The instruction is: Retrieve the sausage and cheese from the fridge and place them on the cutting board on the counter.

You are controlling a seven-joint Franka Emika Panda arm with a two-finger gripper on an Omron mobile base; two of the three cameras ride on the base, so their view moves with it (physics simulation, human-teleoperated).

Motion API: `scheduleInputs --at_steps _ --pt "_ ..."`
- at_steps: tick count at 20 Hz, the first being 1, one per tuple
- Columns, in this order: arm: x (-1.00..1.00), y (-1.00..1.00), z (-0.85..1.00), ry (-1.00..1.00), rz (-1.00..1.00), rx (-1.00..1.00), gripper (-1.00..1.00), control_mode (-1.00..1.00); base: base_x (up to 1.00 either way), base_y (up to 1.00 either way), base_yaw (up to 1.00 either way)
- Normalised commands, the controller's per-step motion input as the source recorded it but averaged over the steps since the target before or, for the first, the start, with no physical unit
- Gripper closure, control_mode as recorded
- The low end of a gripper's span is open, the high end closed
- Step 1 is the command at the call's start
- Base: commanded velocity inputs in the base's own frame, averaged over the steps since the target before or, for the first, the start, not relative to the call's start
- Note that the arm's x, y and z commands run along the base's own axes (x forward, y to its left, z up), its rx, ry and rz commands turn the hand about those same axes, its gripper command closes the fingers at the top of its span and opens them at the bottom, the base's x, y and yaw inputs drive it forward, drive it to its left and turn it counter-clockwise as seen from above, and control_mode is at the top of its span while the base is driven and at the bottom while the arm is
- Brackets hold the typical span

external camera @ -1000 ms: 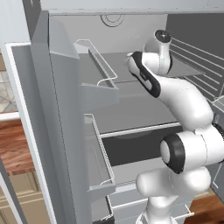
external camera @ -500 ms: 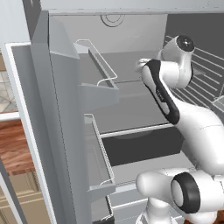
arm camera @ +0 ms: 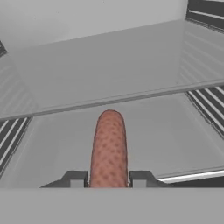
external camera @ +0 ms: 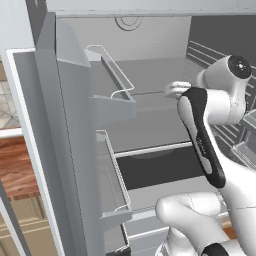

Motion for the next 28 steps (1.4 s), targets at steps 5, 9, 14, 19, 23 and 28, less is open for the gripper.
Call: scheduleInputs --at_steps 5,9,14,19,23,28 --pt "-1.00 0.30 -0.78 0.01 0.00 -0.01 1.00 -1.00 0.00 0.00 0.00" --pt "-0.54 0.28 -1.00 0.07 0.00 -0.01 1.00 -1.00 0.00 0.00 0.00" --pt "-0.11 0.09 -0.86 0.00 0.02 0.00 1.00 -1.00 0.00 0.00 0.00" --pt "-0.02 0.00 0.00 0.00 0.01 0.00 1.00 -1.00 0.00 0.00 0.00" --pt "0.00 0.00 0.00 0.00 0.00 0.00 1.00 -1.00 0.00 0.00 0.00" --pt "0.00 0.00 0.00 0.00 0.00 0.00 1.00 -1.00 0.00 0.00 0.00"
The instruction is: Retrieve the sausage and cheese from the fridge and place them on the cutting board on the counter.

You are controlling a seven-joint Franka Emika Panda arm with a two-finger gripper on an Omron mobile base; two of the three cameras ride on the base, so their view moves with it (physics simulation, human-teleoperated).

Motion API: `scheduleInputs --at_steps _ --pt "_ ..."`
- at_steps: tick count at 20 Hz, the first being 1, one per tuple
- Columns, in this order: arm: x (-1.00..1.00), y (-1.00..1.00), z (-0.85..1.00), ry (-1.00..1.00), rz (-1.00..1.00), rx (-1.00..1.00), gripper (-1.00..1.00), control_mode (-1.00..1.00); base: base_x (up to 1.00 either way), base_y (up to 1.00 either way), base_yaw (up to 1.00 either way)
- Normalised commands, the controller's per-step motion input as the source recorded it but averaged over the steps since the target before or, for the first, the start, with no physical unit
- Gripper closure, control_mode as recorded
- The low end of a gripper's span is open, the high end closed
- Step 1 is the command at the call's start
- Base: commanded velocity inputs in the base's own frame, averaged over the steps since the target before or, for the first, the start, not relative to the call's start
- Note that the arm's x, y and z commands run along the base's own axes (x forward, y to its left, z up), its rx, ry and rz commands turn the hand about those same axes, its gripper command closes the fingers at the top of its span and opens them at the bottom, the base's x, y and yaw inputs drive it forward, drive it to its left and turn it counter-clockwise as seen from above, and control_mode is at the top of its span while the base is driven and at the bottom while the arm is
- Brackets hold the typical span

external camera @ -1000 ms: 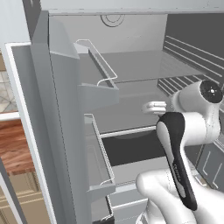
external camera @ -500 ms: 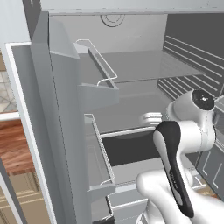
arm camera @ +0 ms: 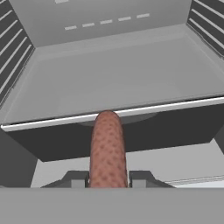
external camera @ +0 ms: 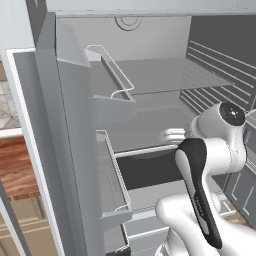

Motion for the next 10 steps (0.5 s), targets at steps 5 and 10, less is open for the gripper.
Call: scheduleInputs --at_steps 5,10 --pt "0.00 0.00 0.00 0.00 0.00 0.00 1.00 1.00 0.00 0.00 0.00" --pt "0.00 0.00 0.00 0.00 0.00 0.00 1.00 1.00 0.00 0.00 0.00"
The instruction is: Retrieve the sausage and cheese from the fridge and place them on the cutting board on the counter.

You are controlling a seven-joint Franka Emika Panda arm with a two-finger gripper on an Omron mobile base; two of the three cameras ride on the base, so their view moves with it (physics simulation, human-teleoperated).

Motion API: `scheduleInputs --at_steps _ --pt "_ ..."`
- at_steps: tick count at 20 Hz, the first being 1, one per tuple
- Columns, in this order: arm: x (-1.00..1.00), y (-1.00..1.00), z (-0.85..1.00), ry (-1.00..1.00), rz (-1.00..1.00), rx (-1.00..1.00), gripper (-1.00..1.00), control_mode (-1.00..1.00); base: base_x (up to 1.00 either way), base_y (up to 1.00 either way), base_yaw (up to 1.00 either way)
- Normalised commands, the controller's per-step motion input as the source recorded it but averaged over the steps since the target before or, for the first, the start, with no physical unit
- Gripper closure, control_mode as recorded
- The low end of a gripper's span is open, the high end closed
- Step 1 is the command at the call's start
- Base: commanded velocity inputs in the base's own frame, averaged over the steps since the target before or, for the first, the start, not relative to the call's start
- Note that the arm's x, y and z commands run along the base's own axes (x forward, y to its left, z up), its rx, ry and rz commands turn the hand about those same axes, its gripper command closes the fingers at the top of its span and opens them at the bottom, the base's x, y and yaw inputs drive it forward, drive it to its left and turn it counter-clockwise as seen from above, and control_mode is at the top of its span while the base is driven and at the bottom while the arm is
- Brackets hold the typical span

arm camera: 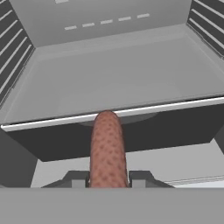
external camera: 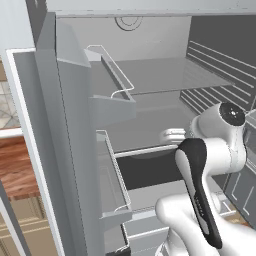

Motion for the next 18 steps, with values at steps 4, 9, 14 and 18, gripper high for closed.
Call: scheduleInputs --at_steps 4,9,14,18 --pt "0.00 0.00 0.00 0.00 0.00 0.00 1.00 1.00 -0.69 0.00 0.02" --pt "0.00 0.00 0.00 0.00 0.00 0.00 1.00 1.00 -1.00 -0.16 0.00" --pt "0.00 0.00 0.00 0.00 0.00 0.00 1.00 1.00 -1.00 -0.11 0.00" --pt "0.00 0.00 0.00 0.00 0.00 0.00 1.00 1.00 -1.00 0.08 0.03"
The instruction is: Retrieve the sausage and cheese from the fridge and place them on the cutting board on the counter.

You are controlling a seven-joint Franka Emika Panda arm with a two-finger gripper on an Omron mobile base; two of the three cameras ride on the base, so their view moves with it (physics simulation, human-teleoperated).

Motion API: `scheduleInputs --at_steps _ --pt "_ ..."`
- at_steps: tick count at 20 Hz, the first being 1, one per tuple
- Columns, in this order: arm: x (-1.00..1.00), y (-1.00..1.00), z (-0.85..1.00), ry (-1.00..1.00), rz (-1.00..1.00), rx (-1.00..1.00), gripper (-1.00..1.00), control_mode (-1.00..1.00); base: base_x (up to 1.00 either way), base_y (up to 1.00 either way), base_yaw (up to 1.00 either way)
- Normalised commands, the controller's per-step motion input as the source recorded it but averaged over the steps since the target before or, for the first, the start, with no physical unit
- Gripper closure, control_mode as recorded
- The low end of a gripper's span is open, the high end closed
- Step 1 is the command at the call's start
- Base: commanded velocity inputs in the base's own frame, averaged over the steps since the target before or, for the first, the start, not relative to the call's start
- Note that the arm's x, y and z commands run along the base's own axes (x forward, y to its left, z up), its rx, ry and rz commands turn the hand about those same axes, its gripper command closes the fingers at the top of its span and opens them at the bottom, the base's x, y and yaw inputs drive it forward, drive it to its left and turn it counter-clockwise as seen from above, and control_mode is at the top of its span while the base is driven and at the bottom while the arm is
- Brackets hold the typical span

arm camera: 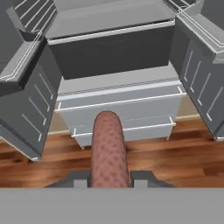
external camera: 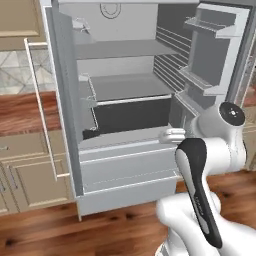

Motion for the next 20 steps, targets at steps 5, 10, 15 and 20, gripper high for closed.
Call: scheduleInputs --at_steps 5,10,15,20 --pt "0.00 0.00 0.00 0.00 0.00 0.00 1.00 1.00 -0.94 0.93 0.00" --pt "0.00 0.00 0.00 0.00 0.00 0.00 1.00 1.00 -0.67 1.00 0.00" --pt "0.00 0.00 0.00 0.00 0.00 0.00 1.00 1.00 -0.17 1.00 -0.01" --pt "0.00 0.00 0.00 0.00 0.00 0.00 1.00 1.00 0.25 1.00 -0.01"
